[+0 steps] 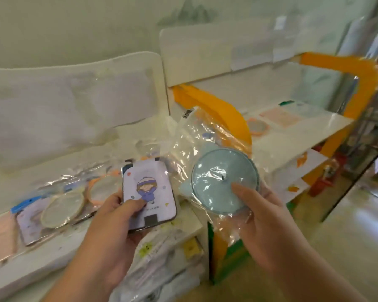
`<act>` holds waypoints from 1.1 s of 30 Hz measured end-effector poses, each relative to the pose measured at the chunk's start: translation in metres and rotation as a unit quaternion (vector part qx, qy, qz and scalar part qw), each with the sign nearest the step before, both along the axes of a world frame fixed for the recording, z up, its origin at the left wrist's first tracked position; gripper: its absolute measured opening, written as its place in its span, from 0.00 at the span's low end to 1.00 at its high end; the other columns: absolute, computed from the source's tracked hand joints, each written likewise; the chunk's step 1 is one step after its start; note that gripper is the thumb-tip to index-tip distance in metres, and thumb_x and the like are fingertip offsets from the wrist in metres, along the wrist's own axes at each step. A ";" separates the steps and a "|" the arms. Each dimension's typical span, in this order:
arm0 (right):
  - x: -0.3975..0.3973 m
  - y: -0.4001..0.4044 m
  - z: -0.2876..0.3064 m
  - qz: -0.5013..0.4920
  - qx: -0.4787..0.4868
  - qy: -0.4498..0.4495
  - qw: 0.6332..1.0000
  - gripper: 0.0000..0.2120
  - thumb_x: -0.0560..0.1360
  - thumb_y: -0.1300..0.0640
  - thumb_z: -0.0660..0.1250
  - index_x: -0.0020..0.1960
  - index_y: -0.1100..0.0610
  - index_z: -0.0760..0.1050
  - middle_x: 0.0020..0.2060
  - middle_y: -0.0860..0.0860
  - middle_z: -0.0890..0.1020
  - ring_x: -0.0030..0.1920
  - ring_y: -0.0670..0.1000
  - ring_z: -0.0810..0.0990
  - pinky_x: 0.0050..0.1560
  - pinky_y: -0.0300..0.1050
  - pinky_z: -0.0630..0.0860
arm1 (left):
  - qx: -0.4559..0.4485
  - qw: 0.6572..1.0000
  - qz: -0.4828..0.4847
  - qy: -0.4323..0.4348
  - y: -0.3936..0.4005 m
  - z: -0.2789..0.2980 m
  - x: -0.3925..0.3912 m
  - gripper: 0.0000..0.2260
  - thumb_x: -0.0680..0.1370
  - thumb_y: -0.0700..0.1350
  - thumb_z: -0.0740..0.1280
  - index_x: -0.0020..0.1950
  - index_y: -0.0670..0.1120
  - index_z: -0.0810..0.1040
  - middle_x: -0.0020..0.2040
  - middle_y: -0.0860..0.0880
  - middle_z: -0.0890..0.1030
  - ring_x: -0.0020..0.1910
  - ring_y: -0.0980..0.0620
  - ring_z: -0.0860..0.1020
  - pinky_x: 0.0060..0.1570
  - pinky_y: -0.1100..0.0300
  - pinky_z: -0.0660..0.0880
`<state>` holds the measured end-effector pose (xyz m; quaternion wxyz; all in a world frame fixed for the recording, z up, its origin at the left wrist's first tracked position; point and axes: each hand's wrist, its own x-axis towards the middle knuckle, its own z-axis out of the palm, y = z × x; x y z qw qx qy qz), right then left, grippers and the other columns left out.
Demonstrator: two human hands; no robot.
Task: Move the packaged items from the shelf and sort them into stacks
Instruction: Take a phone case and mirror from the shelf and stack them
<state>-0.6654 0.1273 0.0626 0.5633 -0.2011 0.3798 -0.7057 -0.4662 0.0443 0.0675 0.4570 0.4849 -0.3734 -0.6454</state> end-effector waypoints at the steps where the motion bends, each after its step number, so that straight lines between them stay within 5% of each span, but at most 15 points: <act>1: -0.015 0.011 0.003 -0.004 -0.009 0.002 1.000 0.21 0.70 0.61 0.67 0.63 0.60 0.77 0.52 0.59 0.86 0.50 0.54 0.86 0.43 0.42 0.81 | -0.001 1.000 -0.012 0.002 0.005 0.001 -0.019 0.09 0.78 0.33 0.63 0.55 0.43 0.79 0.47 0.44 0.87 0.38 0.49 0.85 0.41 0.52 0.80; 4: -0.059 0.038 0.006 -0.047 -0.028 -0.014 0.998 0.15 0.69 0.63 0.66 0.54 0.61 0.82 0.44 0.58 0.86 0.40 0.51 0.86 0.35 0.39 0.80 | 0.000 0.999 -0.048 -0.001 0.019 0.004 -0.070 0.10 0.78 0.33 0.63 0.54 0.43 0.79 0.44 0.46 0.88 0.36 0.51 0.85 0.31 0.57 0.81; 8: -0.108 0.053 0.005 -0.114 -0.038 -0.024 0.992 0.16 0.71 0.63 0.64 0.57 0.60 0.80 0.46 0.57 0.87 0.44 0.51 0.87 0.38 0.39 0.81 | 0.016 0.994 -0.105 -0.028 0.034 0.007 -0.128 0.11 0.79 0.34 0.63 0.58 0.44 0.78 0.49 0.44 0.87 0.44 0.46 0.85 0.45 0.50 0.79; 11: -0.141 0.051 0.002 -0.163 -0.052 -0.040 0.984 0.20 0.71 0.62 0.64 0.63 0.60 0.76 0.48 0.56 0.87 0.47 0.52 0.87 0.39 0.40 0.81 | 0.021 0.988 -0.144 -0.043 0.036 0.007 -0.168 0.12 0.80 0.35 0.62 0.58 0.46 0.79 0.47 0.45 0.88 0.44 0.45 0.85 0.46 0.49 0.77; 19: -0.225 0.022 -0.018 -0.217 -0.039 -0.044 0.974 0.20 0.72 0.59 0.62 0.63 0.57 0.79 0.59 0.58 0.83 0.57 0.56 0.83 0.56 0.51 0.80 | 0.089 0.981 -0.169 -0.036 0.011 -0.016 -0.269 0.10 0.79 0.34 0.65 0.56 0.47 0.77 0.43 0.45 0.88 0.37 0.48 0.86 0.26 0.60 0.78; 21: -0.248 0.006 -0.018 -0.228 -0.022 -0.030 0.973 0.16 0.76 0.59 0.61 0.59 0.55 0.83 0.59 0.57 0.83 0.57 0.55 0.83 0.59 0.52 0.78 | 0.113 0.979 -0.171 -0.022 0.000 -0.025 -0.297 0.11 0.79 0.33 0.65 0.57 0.47 0.77 0.44 0.44 0.88 0.40 0.44 0.87 0.32 0.56 0.81; 24: -0.283 -0.023 -0.012 -0.232 -0.021 -0.019 0.972 0.18 0.81 0.61 0.56 0.55 0.53 0.84 0.55 0.55 0.85 0.52 0.52 0.85 0.45 0.45 0.83 | 0.123 0.979 -0.162 -0.010 -0.022 -0.033 -0.335 0.12 0.80 0.34 0.65 0.59 0.48 0.75 0.47 0.43 0.87 0.41 0.42 0.86 0.39 0.50 0.84; 29: -0.336 -0.066 -0.015 -0.230 0.015 0.002 0.973 0.15 0.82 0.58 0.58 0.53 0.55 0.84 0.61 0.59 0.82 0.64 0.59 0.78 0.67 0.56 0.71 | 0.096 0.989 -0.108 -0.016 -0.055 -0.044 -0.382 0.12 0.82 0.35 0.61 0.60 0.51 0.74 0.55 0.41 0.84 0.46 0.36 0.84 0.51 0.35 0.76; 33: -0.369 -0.105 -0.026 -0.229 0.092 0.043 0.968 0.10 0.82 0.58 0.60 0.57 0.58 0.78 0.61 0.59 0.79 0.57 0.51 0.81 0.50 0.45 0.77 | 0.123 0.991 -0.050 -0.016 -0.067 -0.055 -0.407 0.12 0.82 0.36 0.62 0.64 0.46 0.74 0.56 0.37 0.83 0.46 0.31 0.82 0.50 0.30 0.73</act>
